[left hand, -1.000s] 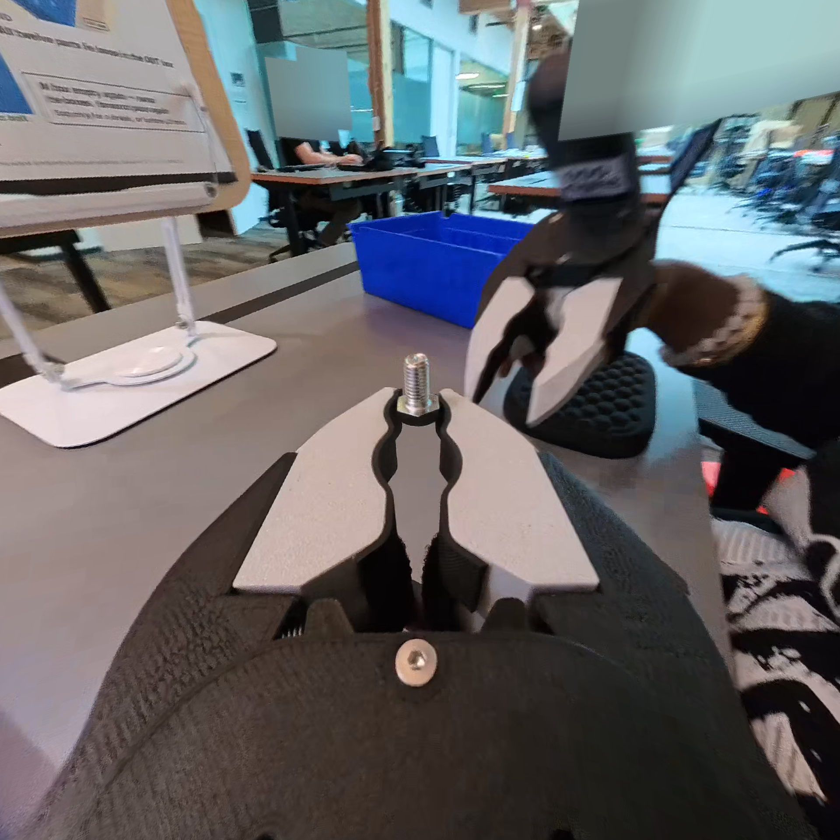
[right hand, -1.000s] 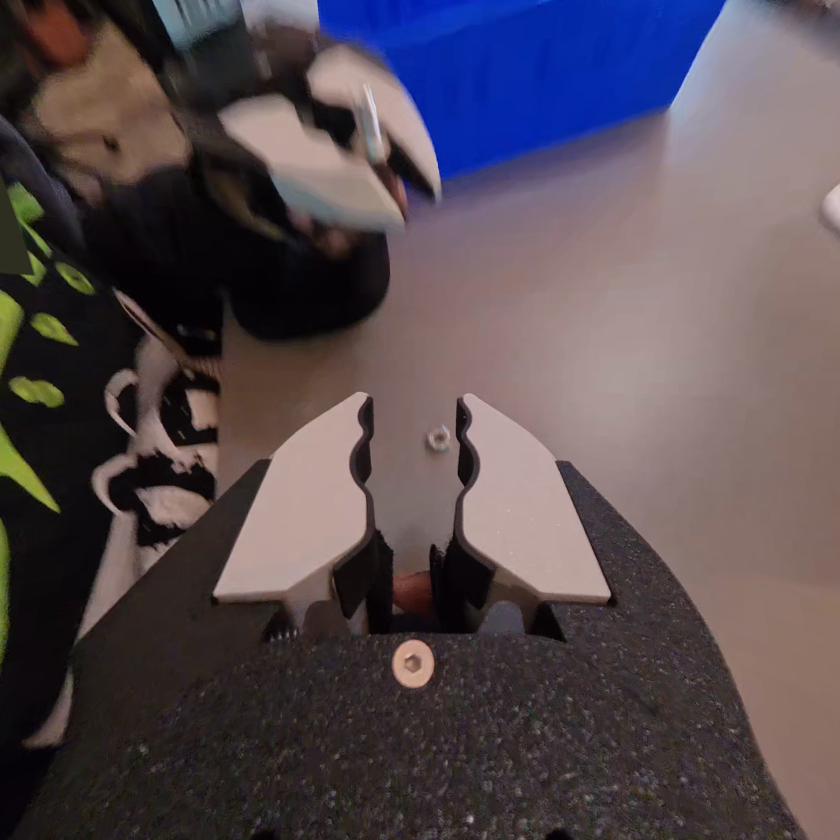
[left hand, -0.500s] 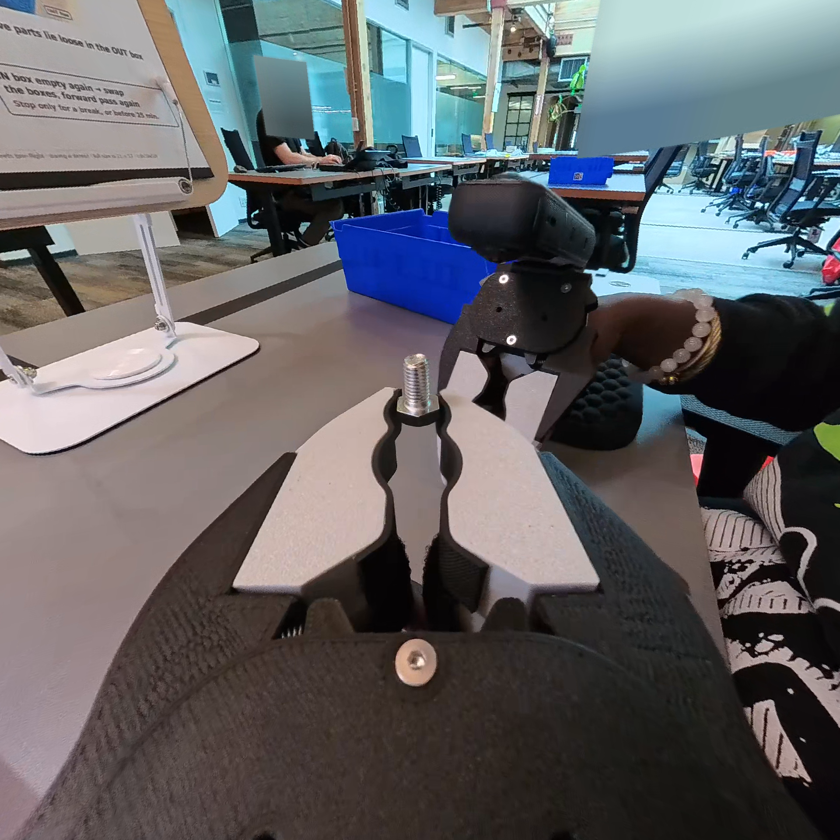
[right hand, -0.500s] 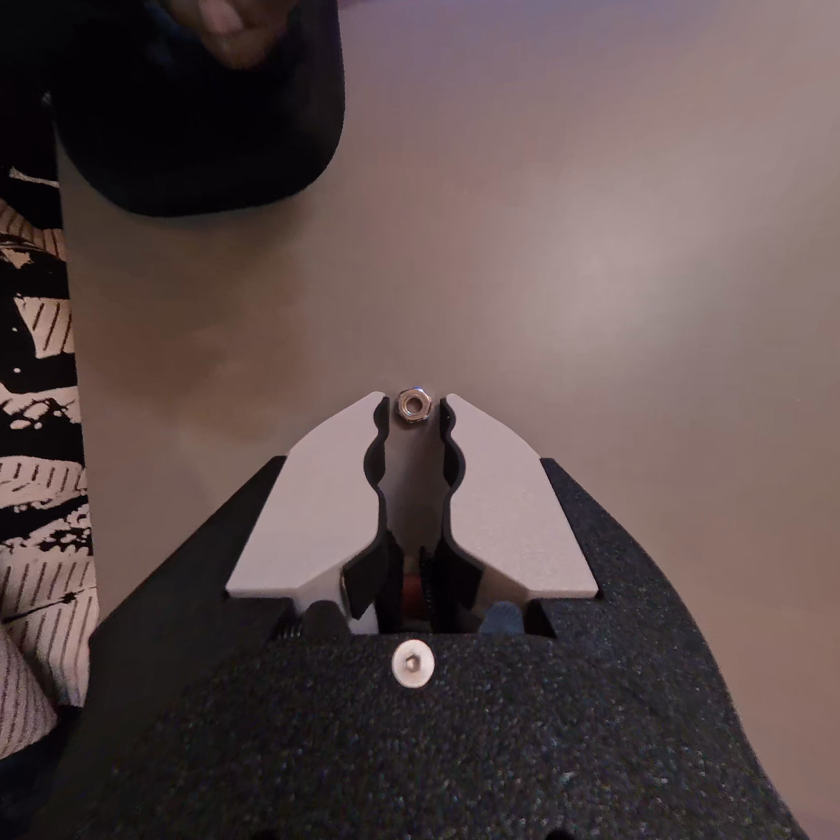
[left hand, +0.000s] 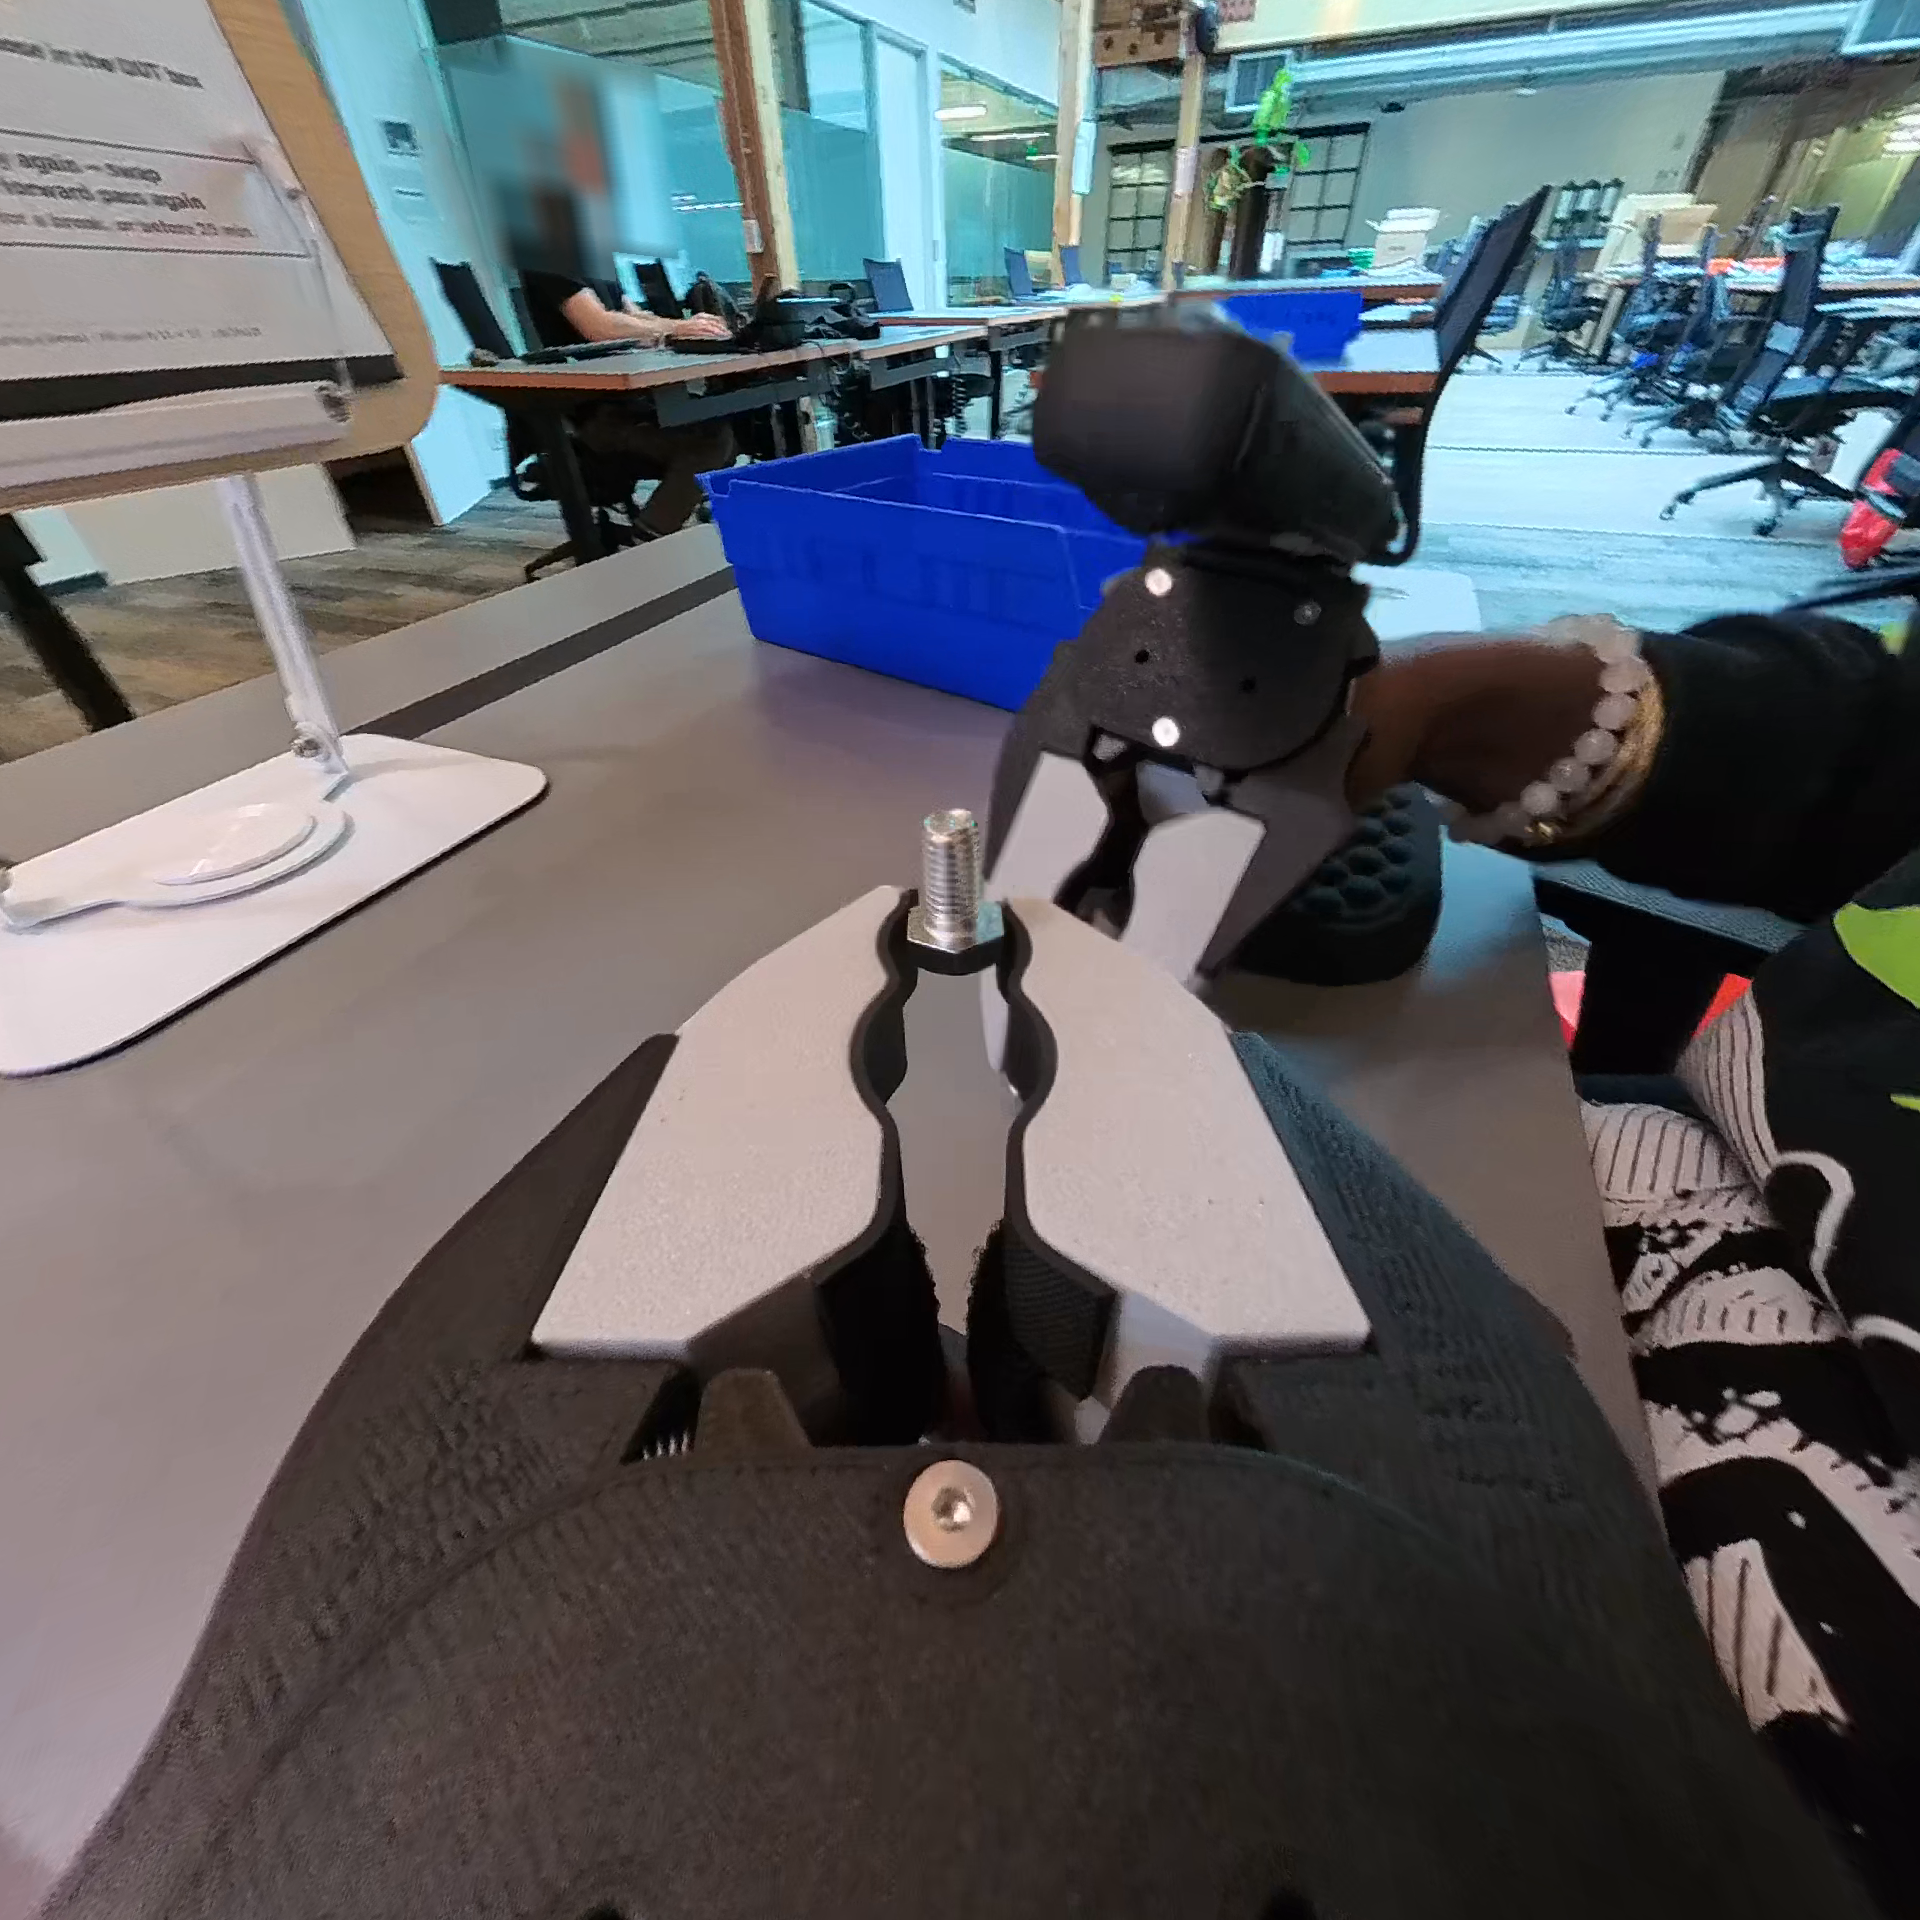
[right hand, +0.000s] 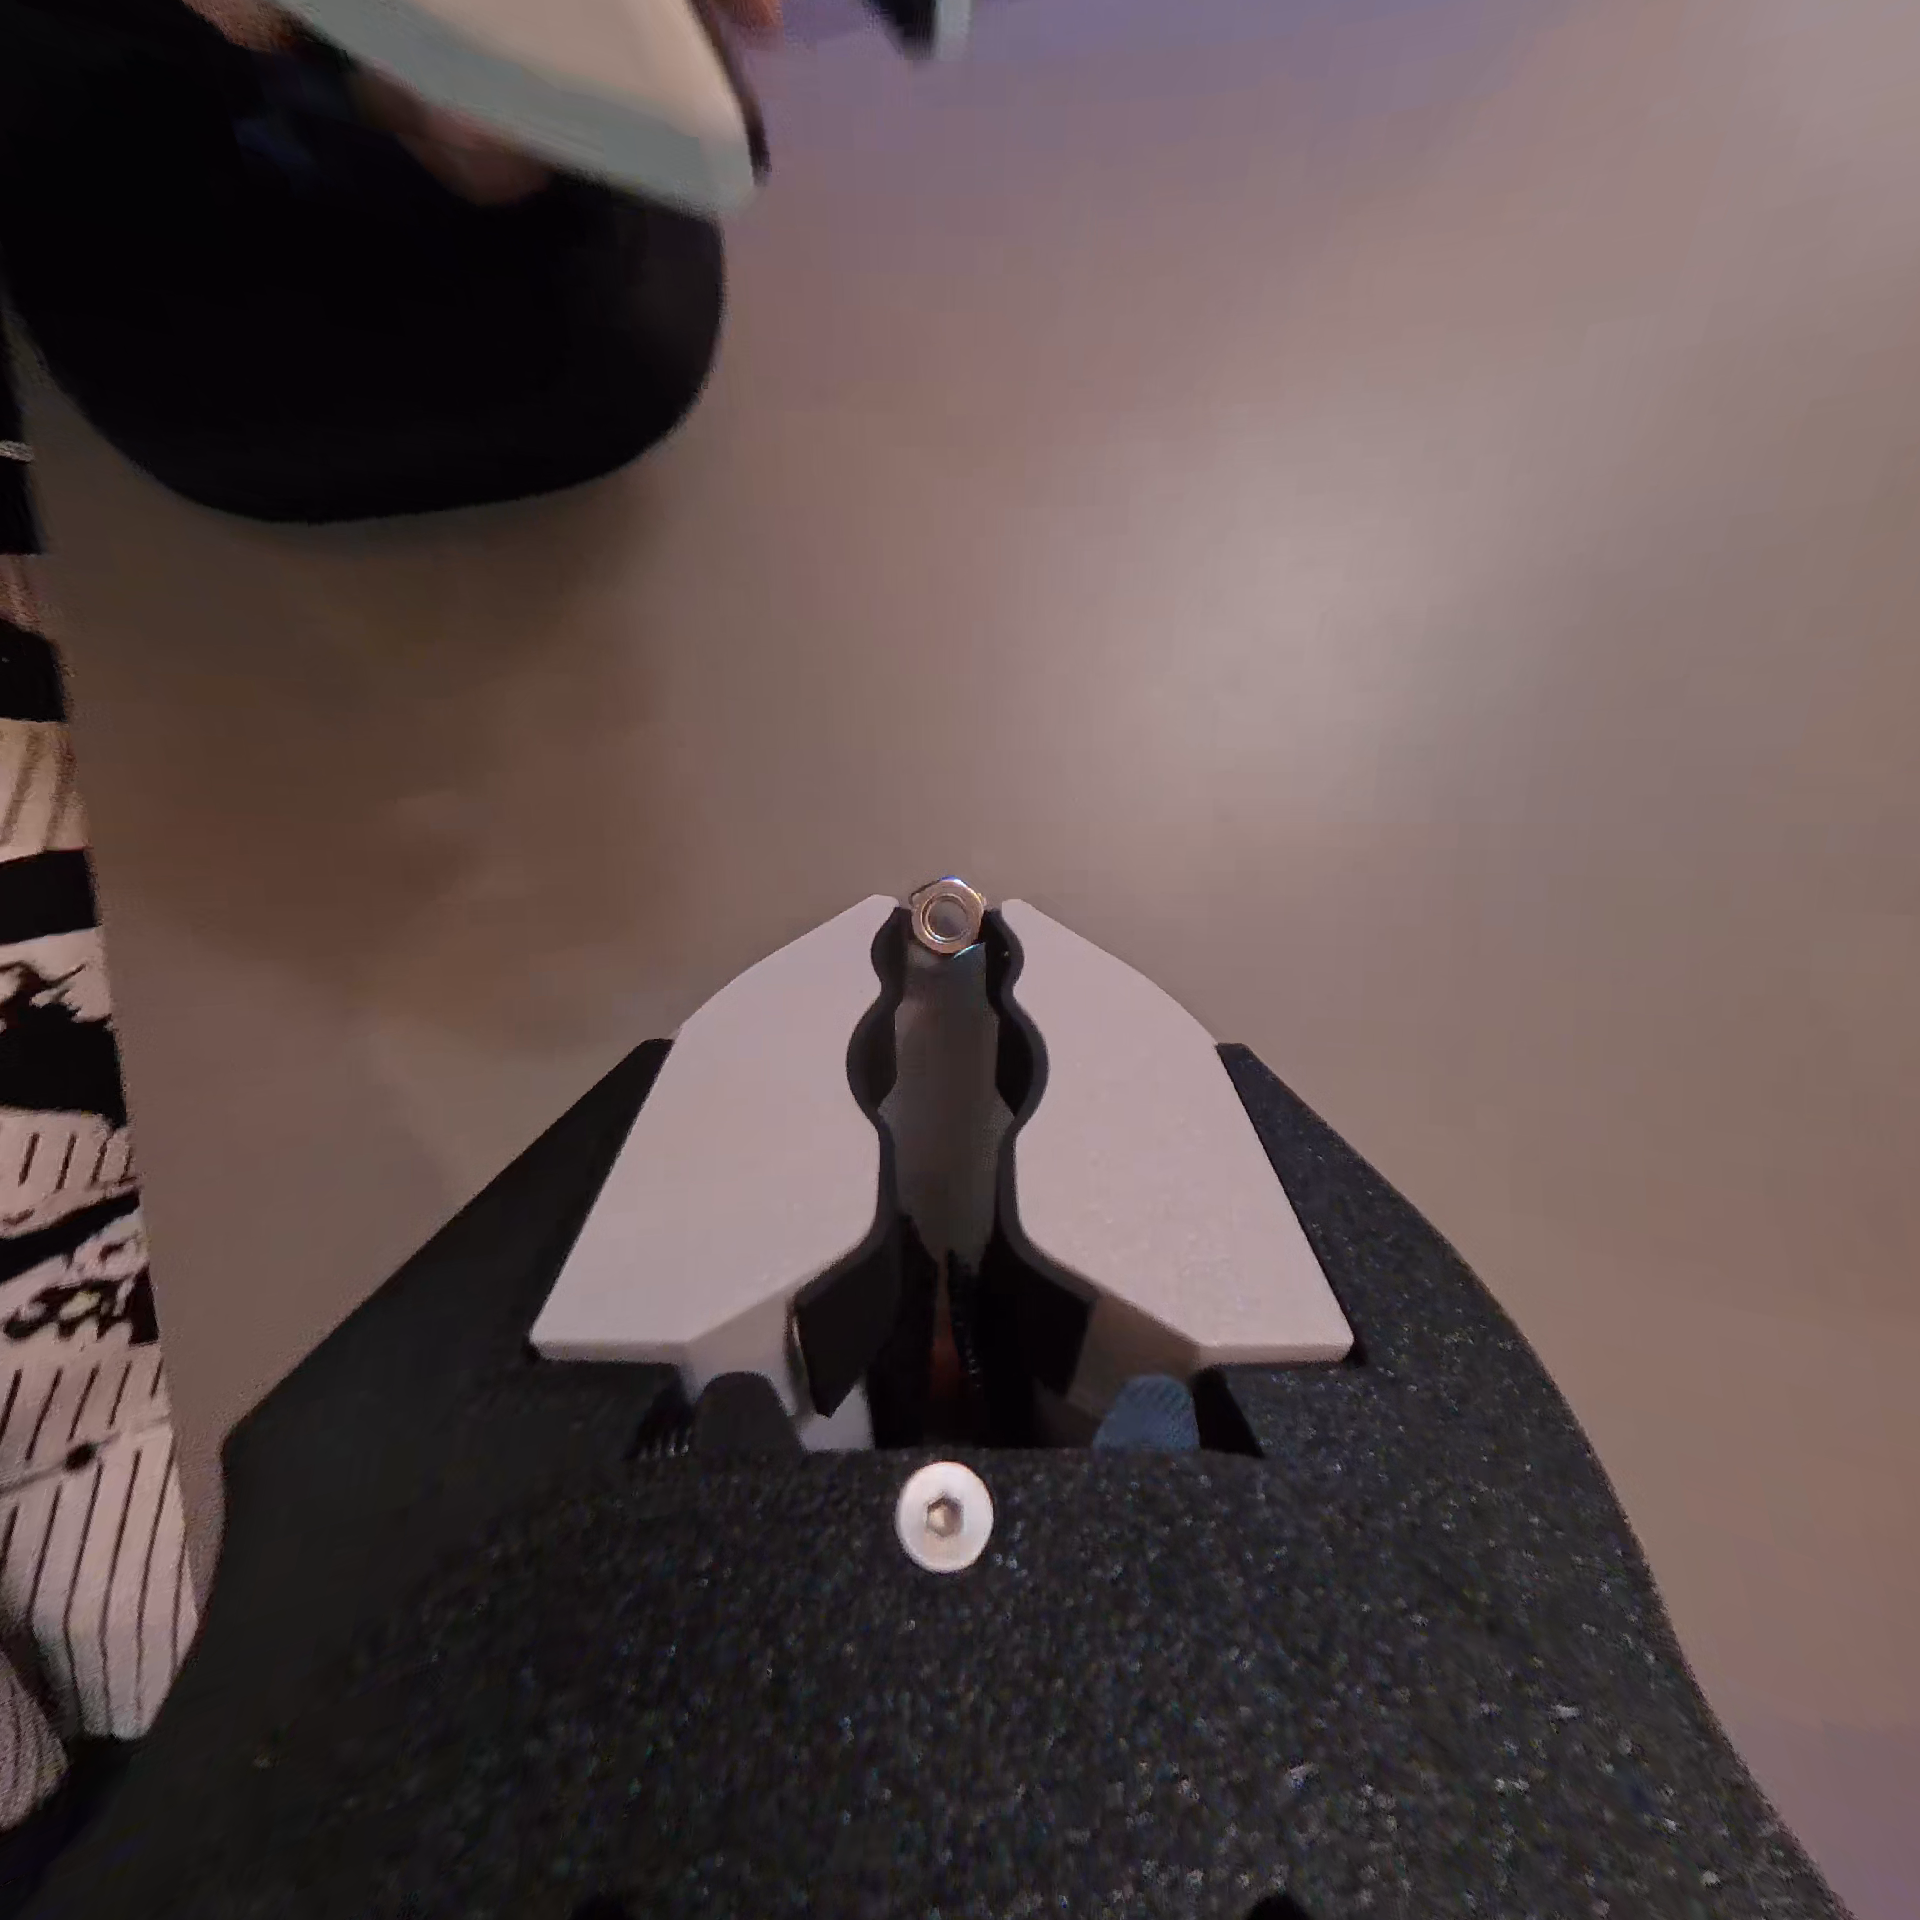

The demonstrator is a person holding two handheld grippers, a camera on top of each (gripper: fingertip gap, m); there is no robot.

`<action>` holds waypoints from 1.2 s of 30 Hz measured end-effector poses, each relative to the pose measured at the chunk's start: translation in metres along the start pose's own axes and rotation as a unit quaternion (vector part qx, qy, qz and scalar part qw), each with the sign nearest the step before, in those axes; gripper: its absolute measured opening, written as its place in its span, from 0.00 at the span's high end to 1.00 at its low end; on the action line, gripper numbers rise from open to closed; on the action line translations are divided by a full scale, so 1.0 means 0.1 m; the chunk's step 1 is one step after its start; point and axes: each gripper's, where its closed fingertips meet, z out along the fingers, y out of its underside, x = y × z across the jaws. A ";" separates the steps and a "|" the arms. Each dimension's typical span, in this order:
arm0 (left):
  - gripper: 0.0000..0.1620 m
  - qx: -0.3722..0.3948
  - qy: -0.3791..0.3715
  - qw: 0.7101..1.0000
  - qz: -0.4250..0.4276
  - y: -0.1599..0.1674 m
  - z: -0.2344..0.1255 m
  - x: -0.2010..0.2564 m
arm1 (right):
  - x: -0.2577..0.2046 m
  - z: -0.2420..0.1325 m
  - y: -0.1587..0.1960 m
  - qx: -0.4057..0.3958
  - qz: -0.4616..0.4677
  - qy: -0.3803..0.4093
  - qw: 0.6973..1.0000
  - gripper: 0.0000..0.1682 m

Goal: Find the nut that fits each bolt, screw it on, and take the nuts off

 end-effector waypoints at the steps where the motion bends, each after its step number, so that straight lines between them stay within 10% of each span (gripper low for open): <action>1: 0.91 0.002 0.018 1.000 0.008 -0.01 0.01 0.06 | -0.02 -0.10 -0.09 0.028 -0.017 -0.019 0.999 0.92; 11: 0.91 0.021 0.296 0.955 -0.003 -0.07 0.00 0.96 | -0.62 -1.11 -0.99 0.143 -0.242 -0.259 0.924 0.92; 36: 0.91 0.013 0.357 0.934 0.007 -0.03 -0.08 1.12 | -0.97 -0.87 -0.87 0.009 -0.419 -0.412 0.809 0.92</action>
